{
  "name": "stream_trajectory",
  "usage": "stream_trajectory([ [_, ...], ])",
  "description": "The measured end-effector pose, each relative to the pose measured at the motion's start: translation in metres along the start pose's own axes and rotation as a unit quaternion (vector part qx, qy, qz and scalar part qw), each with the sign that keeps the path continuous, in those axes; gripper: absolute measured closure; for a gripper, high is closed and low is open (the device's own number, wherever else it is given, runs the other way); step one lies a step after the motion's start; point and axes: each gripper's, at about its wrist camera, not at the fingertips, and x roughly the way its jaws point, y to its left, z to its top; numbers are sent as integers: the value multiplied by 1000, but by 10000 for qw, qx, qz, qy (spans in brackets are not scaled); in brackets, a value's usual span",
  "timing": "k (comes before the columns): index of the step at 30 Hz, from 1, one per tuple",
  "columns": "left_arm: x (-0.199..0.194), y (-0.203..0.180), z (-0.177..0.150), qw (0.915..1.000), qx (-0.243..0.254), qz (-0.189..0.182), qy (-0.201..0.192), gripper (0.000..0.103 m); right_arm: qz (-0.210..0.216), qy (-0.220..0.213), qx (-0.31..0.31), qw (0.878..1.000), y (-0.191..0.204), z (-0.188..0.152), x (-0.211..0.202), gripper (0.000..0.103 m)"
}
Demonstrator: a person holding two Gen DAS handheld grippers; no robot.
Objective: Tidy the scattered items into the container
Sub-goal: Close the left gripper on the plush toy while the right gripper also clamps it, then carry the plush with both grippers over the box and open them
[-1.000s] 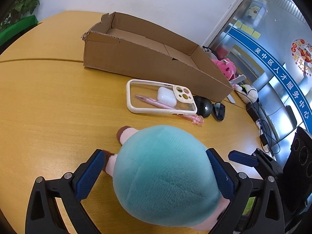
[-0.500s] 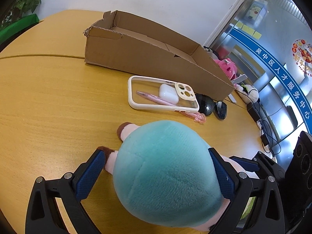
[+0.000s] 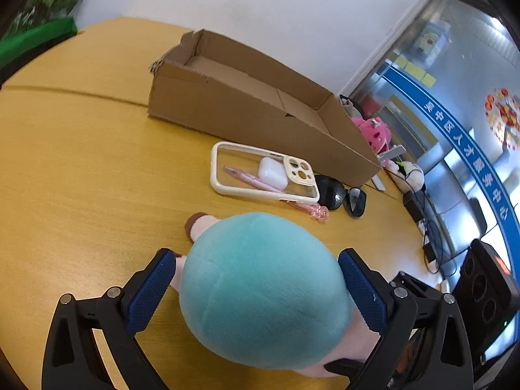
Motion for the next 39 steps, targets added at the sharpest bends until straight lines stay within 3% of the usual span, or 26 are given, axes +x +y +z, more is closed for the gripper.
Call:
stream_trajectory([
  [13,-4,-16,1,9993,337,132,-33,22,262,-102,-126,9995,-9,4,-6,30],
  [19,-30,-34,29,9974,532,21,-484,23,201,-509,-458,9975,-10,31,-33,32],
  [25,-74,-61,98,9866,1128,-71,-1175,24,-78,-1081,-1131,9876,-7,94,-71,33],
  [29,-108,-83,160,9716,1586,-18,-1758,24,-224,-1534,-1789,9716,-9,162,-101,34],
  [32,-123,-90,211,9649,1696,-50,-2004,24,-354,-1805,-2197,9581,-16,212,-117,34],
  [36,-127,-93,268,9573,1835,53,-2232,24,-495,-1859,-2574,9470,-32,276,-121,35],
  [39,-114,-88,310,9572,1807,43,-2262,24,-633,-1807,-2793,9409,-48,314,-114,35],
])
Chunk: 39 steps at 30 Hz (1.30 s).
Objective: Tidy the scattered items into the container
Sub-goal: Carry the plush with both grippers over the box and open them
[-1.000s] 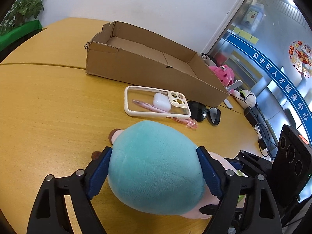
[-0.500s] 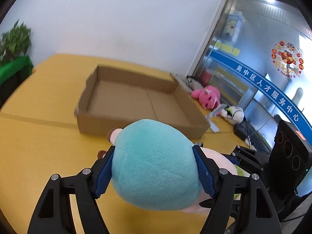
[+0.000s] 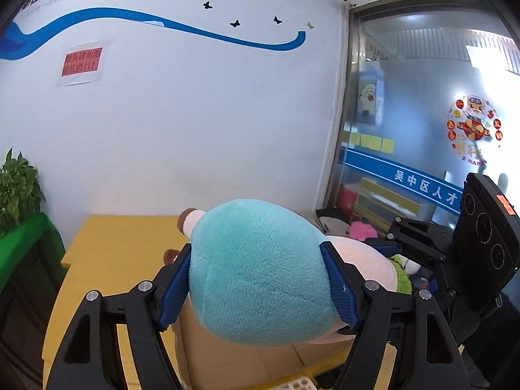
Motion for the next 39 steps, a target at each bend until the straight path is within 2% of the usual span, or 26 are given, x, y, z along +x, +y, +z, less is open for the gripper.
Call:
stream_trajectory([
  [5,65,24,22,9999,-62,18,127,24,-28,90,-146,9998,-49,3,45,36],
  [11,157,58,14,9979,-264,37,584,24,42,406,-73,9991,-92,-29,118,37],
  [17,250,97,-36,9902,-550,249,1258,24,199,834,-48,9963,-115,-83,202,38],
  [23,321,131,-98,9770,-872,444,1895,24,219,1256,-65,9918,-109,-144,276,42],
  [28,339,135,-131,9705,-797,559,2206,24,148,1499,-483,9874,-90,-182,311,42],
  [35,346,123,-158,9638,-447,781,2509,22,-104,1772,-1157,9773,-59,-214,331,42],
  [39,339,128,-161,9629,-612,753,2518,14,-171,1762,-1053,9786,-53,-217,334,37],
])
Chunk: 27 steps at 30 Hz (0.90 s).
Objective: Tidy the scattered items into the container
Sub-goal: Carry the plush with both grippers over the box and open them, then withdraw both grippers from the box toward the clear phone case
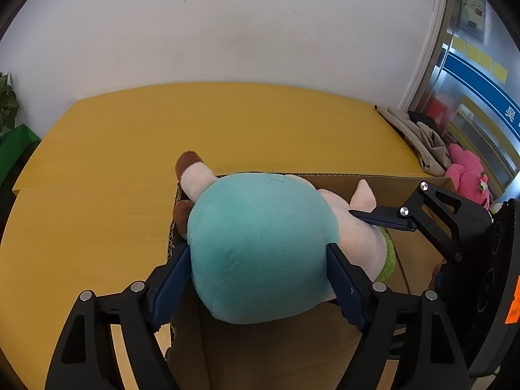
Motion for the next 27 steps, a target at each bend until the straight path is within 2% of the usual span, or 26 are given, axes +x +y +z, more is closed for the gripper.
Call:
stream_trajectory([
  [4,-12,1,-1,10000,-44,-51,-42,10,-15,77,207,9998,1,1,-1,30],
  [7,-36,0,-3,9994,-56,55,-336,9,38,186,483,9986,-2,2,-7,27],
  [11,-72,-1,-10,9983,-88,23,-570,6,65,219,697,9973,-1,2,-26,27],
  [18,-115,-14,-42,9974,-9,-34,-720,4,59,417,858,9954,8,4,-46,26],
  [21,-124,-17,-58,9974,63,-58,-712,4,188,352,942,9948,15,10,-62,26],
  [24,-130,-25,-70,9971,112,-29,-749,4,413,246,1280,9906,15,0,-84,26],
  [27,-138,-29,-87,9970,107,-156,-755,3,436,252,1762,9831,17,2,-112,26],
])
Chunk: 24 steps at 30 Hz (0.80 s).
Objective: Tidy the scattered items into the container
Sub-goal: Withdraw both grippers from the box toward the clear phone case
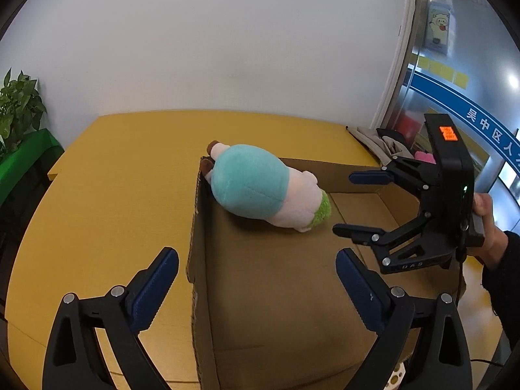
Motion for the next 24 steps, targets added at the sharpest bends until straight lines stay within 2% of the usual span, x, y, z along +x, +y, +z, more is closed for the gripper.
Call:
stream_trajectory([
  [2,-3,-5,-12,10000,31,-59,46,1,154,-121,432,9989,-6,-8,-17,26],
  [4,-4,-13,-30,9997,111,-145,148,1,146,-249,877,9957,-9,-39,-52,26],
  [5,-3,-16,-39,9995,134,-188,201,1,157,-308,1084,9935,-23,-39,-66,26],
  [7,1,-21,-58,9990,141,-241,344,1,128,-367,1641,9857,-23,-69,-96,26],
  [8,3,-22,-67,9988,108,-249,417,1,29,-323,1821,9827,-32,-64,-85,25],
  [13,12,-24,-97,9972,-1,-244,705,1,-484,344,2639,9627,-43,-141,-80,25],
  [16,6,-21,-109,9973,-78,-294,668,2,-681,645,2685,9587,-33,-163,-81,26],
  [19,-1,-24,-116,9974,-75,-268,666,2,-599,462,2977,9517,-27,-175,-97,25],
  [24,-15,-29,-128,9976,-67,-230,650,2,-658,366,2996,9511,-13,-180,-109,25],
])
